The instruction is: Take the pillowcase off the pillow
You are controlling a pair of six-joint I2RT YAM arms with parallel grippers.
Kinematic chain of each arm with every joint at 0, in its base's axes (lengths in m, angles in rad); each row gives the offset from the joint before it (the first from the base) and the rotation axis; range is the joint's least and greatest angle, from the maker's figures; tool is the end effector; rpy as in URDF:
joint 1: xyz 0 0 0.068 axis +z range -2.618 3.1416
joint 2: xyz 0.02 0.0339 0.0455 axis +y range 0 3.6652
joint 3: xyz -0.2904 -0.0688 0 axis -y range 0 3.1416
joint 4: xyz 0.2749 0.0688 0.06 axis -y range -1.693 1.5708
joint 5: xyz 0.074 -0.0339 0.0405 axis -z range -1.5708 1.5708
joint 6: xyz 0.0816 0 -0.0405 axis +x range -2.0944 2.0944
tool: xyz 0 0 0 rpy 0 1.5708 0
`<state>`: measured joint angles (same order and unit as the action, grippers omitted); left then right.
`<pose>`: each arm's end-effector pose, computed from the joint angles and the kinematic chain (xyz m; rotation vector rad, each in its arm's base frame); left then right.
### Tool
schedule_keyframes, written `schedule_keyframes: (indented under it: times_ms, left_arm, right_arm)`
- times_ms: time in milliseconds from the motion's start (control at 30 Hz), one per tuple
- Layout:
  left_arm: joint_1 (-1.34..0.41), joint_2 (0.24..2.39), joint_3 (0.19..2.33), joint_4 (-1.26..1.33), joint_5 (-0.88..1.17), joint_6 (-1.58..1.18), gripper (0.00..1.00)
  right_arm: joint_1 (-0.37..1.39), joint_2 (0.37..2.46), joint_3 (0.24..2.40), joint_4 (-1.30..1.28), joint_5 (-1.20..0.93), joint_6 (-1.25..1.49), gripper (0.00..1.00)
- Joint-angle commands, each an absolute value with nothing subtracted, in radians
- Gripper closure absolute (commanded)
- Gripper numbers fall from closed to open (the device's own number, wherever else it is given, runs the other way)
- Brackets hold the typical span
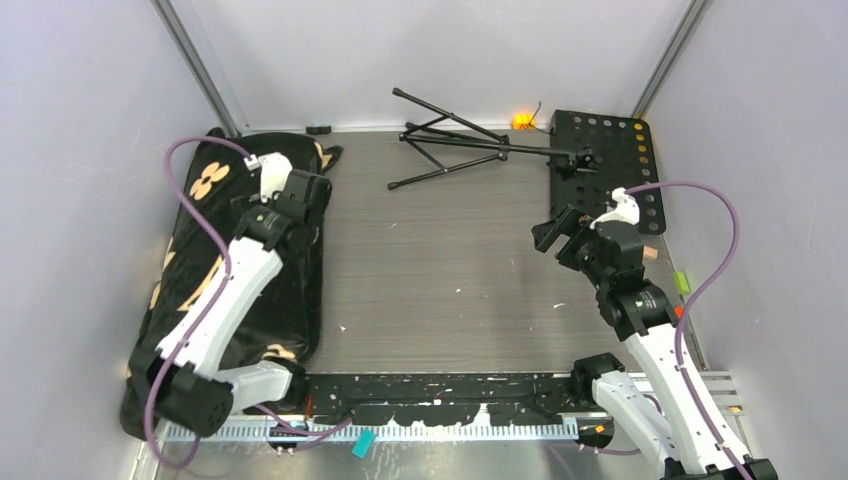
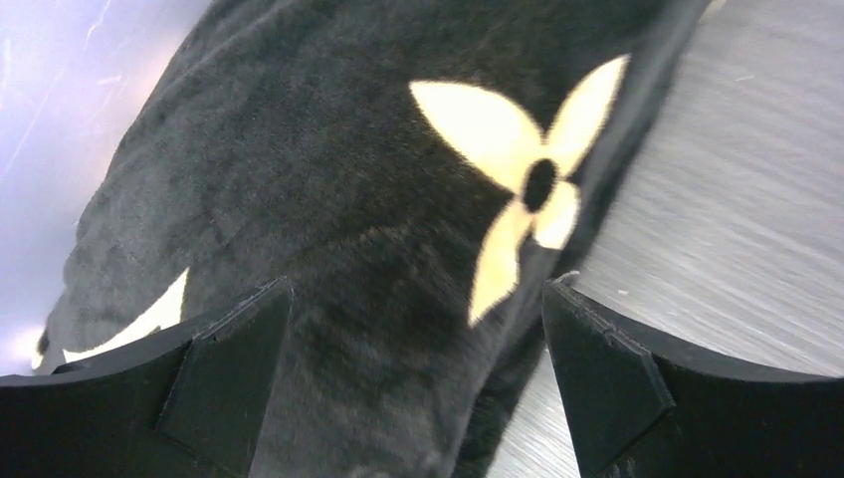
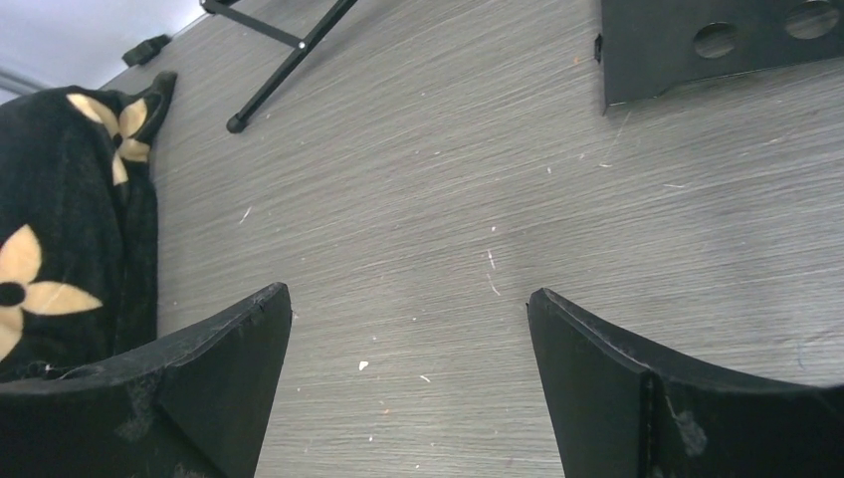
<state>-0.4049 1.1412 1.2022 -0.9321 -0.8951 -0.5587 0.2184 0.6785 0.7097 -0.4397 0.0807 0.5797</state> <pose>0.2551 -0.0401 0.3585 -0.5237 2.0484 0.5338 0.2058 0.0389 0.3026 0.4122 1.9614 0.4368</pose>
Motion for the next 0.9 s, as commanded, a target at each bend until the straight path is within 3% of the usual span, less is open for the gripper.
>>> schedule_keyframes:
  times_ms: [0, 200, 233, 333, 367, 400, 433, 567, 667, 867]
  left_arm:
    - [-0.266, 1.244, 1.171, -0.940, -0.843, -0.591, 0.00]
    - [-0.083, 1.358, 1.043, -0.898, -0.662, -0.780, 0.00]
    - [-0.062, 1.376, 1.031, -0.893, -0.636, -0.793, 0.06]
    - [-0.033, 1.387, 0.973, -0.813, -0.534, -0.783, 0.44]
    - [-0.032, 1.372, 0.958, -0.785, -0.499, -0.759, 0.60]
    - [-0.032, 1.344, 0.957, -0.764, -0.475, -0.741, 0.89]
    - [-0.033, 1.327, 0.967, -0.770, -0.465, -0.747, 0.99]
    - [-0.034, 1.204, 1.084, -0.780, -0.477, -0.697, 1.00]
    - [-0.033, 1.199, 1.326, -0.849, -0.432, -0.658, 1.00]
    - [-0.034, 1.287, 1.736, -0.816, 0.101, -0.785, 1.00]
  right_arm:
    - [0.217, 0.660, 0.769, -0.433, 0.017, 0.585, 0.07]
    - [0.218, 0.644, 0.787, -0.438, -0.044, 0.596, 0.07]
    - [0.218, 0.645, 0.790, -0.438, -0.050, 0.595, 0.07]
    - [0.222, 0.649, 0.800, -0.445, -0.054, 0.582, 0.07]
    - [0.223, 0.648, 0.803, -0.451, -0.050, 0.579, 0.07]
    - [0.224, 0.645, 0.804, -0.456, -0.048, 0.578, 0.07]
    - [0.225, 0.646, 0.804, -0.459, -0.048, 0.577, 0.07]
    - [0.224, 0.645, 0.797, -0.457, -0.056, 0.583, 0.07]
    - [0.225, 0.653, 0.800, -0.450, -0.064, 0.587, 0.07]
    - [0.224, 0.667, 0.827, -0.453, -0.071, 0.589, 0.07]
